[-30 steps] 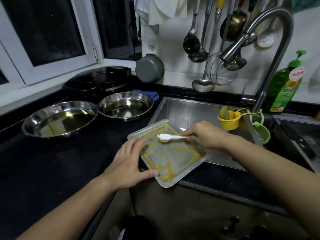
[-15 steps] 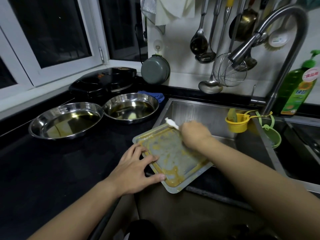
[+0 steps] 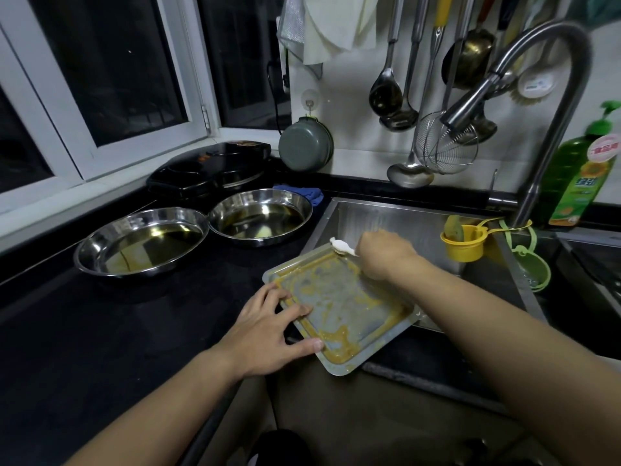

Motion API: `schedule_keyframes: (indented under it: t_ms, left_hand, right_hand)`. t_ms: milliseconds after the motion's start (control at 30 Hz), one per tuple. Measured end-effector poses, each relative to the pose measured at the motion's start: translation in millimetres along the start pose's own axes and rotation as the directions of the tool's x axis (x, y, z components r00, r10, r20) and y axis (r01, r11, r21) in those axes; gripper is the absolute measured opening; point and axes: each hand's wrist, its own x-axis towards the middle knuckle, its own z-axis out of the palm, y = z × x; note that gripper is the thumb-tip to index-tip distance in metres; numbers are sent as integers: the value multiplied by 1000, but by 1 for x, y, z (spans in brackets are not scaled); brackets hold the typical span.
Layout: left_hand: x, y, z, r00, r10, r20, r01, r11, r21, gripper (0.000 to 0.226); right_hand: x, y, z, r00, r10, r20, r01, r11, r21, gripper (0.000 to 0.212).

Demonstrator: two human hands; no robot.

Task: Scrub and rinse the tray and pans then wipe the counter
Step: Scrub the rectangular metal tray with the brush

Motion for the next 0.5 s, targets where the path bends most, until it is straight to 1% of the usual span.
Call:
schedule_keyframes:
  t_ms: [167, 267, 300, 367, 400, 467, 500]
  left_hand:
    - [0, 0, -3, 1000, 15, 25, -15, 1000, 3, 104]
    - [-7, 1, -11, 995, 66, 71, -75, 988, 134, 99]
    - [-11, -2, -12, 993, 107, 54, -116, 973, 201, 95]
    - [-16, -4, -10, 972, 229, -50, -205, 933, 296, 76]
    - [-16, -4, -7, 949, 292, -115, -248, 923, 295, 62]
    - [-15, -1, -1, 900, 371, -230, -326, 922, 210, 38]
    - [-13, 2, -2, 876, 405, -263, -365, 912, 186, 29]
  right_hand:
    - [-38, 41, 7, 998, 11, 67, -17, 996, 92, 32]
    - [-69, 73, 14, 998, 52, 37, -58, 977, 204, 36]
    - [-74, 84, 16, 997, 74, 19, -76, 958, 275, 36]
    - [-80, 102, 21, 992, 123, 0, -113, 907, 406, 34]
    - [-82, 111, 23, 989, 145, -3, -129, 888, 442, 34]
    - [-87, 124, 25, 983, 182, -8, -156, 863, 481, 34]
    - [-89, 129, 26, 979, 202, -13, -168, 846, 506, 34]
